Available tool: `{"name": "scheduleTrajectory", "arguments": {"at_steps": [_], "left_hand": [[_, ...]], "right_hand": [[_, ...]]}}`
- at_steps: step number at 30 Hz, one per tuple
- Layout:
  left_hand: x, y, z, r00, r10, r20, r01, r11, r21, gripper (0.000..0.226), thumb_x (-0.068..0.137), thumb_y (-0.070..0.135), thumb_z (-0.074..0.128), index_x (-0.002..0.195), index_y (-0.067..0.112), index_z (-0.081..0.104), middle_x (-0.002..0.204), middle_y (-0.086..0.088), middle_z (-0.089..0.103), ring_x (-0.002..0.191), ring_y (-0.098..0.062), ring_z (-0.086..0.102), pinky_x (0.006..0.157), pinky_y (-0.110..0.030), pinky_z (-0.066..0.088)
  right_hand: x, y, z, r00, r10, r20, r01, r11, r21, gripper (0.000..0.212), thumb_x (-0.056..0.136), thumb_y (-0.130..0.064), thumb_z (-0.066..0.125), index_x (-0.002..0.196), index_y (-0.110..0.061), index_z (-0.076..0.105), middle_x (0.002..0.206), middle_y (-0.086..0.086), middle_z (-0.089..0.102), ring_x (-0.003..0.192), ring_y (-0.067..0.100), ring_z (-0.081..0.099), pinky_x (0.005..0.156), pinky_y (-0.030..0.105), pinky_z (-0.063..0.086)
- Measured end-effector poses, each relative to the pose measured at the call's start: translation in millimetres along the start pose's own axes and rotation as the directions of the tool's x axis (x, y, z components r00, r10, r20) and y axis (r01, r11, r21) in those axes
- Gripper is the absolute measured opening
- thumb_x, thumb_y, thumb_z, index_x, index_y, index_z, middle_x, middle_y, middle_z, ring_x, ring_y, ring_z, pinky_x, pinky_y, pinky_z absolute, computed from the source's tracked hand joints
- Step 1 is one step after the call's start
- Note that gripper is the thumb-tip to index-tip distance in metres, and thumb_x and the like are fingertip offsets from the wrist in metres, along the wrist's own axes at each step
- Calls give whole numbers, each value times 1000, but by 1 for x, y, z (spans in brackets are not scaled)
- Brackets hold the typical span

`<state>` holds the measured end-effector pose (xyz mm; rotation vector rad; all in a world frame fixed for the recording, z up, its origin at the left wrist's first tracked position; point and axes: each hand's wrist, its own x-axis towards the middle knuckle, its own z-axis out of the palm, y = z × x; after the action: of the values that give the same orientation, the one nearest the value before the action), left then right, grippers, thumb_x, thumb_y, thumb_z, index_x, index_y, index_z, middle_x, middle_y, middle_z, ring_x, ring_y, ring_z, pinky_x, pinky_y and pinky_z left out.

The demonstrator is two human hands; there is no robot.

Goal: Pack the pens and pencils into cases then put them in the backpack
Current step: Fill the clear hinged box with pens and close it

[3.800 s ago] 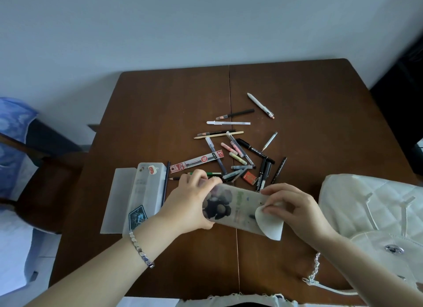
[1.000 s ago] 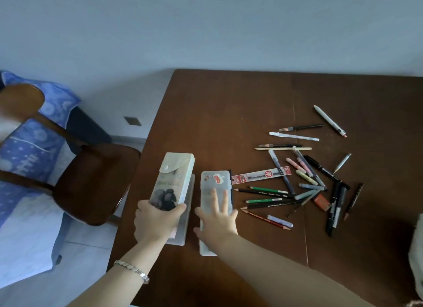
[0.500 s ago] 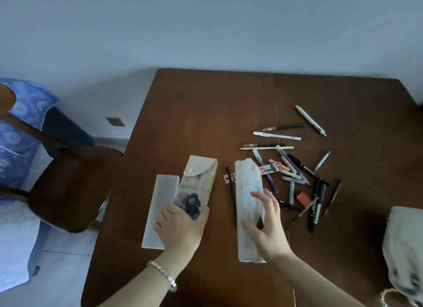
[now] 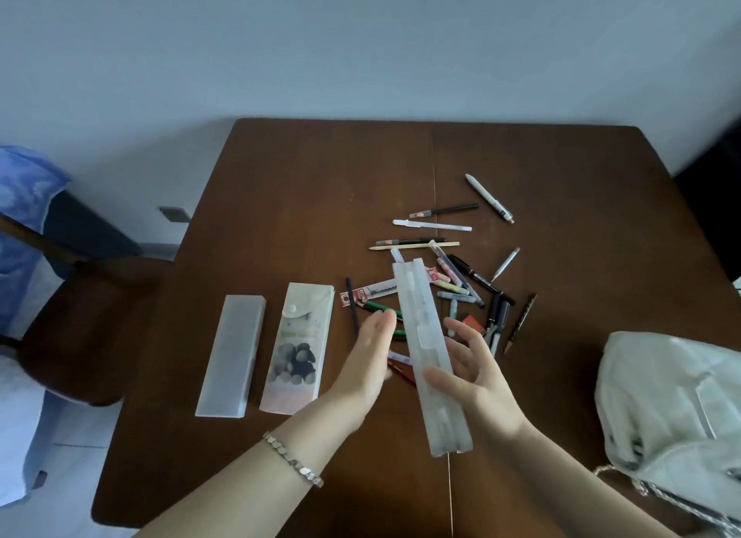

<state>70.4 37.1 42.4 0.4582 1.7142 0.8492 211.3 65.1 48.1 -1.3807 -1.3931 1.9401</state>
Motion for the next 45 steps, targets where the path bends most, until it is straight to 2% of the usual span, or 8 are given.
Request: {"name": "scheduleTrajectory", "arguments": {"at_steps": [5, 13, 20, 25, 30, 34, 37, 45], "left_hand": [[-23, 17, 24, 962, -232, 140, 271, 865, -423, 52, 87, 62, 38, 126, 28, 39, 104, -4, 53, 86, -16, 53, 84, -36, 42], [-31, 8, 43, 980, -55, -192, 24, 987, -161, 66, 90, 50, 49, 145, 37, 14, 141, -5, 38, 115, -23, 47, 95, -39, 42], [-27, 12, 44, 966, 178, -187, -184, 983, -14, 52, 95, 43, 39, 142, 30, 23, 131, 6, 44, 111, -12, 48, 85, -24, 39], [-22, 8, 8, 994, -44, 104, 82, 913, -399, 49, 96, 51, 29, 110, 20, 63, 95, -8, 74, 83, -21, 71, 70, -36, 57], [-11, -11, -9, 955, -258, 144, 294, 784, -546, 39, 96, 45, 40, 99, 17, 67, 73, -12, 74, 72, -30, 69, 60, -41, 52], [-1, -19, -21, 949, -296, 106, 304, 781, -546, 43, 94, 50, 40, 101, 16, 65, 70, -12, 74, 80, -32, 66, 61, -43, 51], [4, -18, -30, 947, -301, 112, 312, 783, -537, 44, 92, 53, 41, 100, 16, 63, 76, -14, 73, 82, -32, 64, 66, -45, 49], [17, -13, -35, 978, -199, 58, 201, 838, -508, 39, 94, 51, 38, 103, 22, 63, 89, -9, 73, 92, -30, 65, 80, -43, 51]], "right_hand": [[-13, -5, -5, 994, -12, 105, 34, 977, -212, 49, 77, -45, 68, 118, -41, 42, 128, -14, 51, 113, 5, 53, 91, 22, 48], [-24, -15, -15, 987, -148, 58, 147, 705, -694, 30, 95, -39, 39, 113, -18, 51, 83, -5, 63, 66, 9, 60, 55, 22, 48], [-19, -11, -21, 977, -209, 34, 171, 682, -711, 40, 98, -32, 37, 136, -19, 34, 82, -4, 62, 62, 9, 61, 48, 17, 46], [-5, -6, -50, 970, -18, -241, -68, 936, -344, 32, 100, -26, 32, 120, -16, 54, 82, -3, 68, 74, 4, 62, 57, 15, 46], [-6, 10, -37, 981, -41, -189, -32, 929, -369, 29, 99, -32, 30, 119, -27, 50, 89, -7, 66, 86, 18, 67, 70, 33, 57], [3, 18, -29, 987, -3, -161, -46, 953, -300, 32, 99, -31, 30, 125, -24, 48, 96, -3, 69, 89, 9, 66, 70, 18, 54], [26, 20, -33, 988, 141, -63, -152, 964, -218, 33, 100, -33, 28, 106, -22, 58, 91, 2, 70, 82, 12, 66, 74, 28, 55], [107, 41, -58, 956, -45, -290, -240, 450, -860, 43, 91, -16, 50, 134, -14, 41, 131, 11, 43, 124, 29, 39, 94, 38, 43]]}}
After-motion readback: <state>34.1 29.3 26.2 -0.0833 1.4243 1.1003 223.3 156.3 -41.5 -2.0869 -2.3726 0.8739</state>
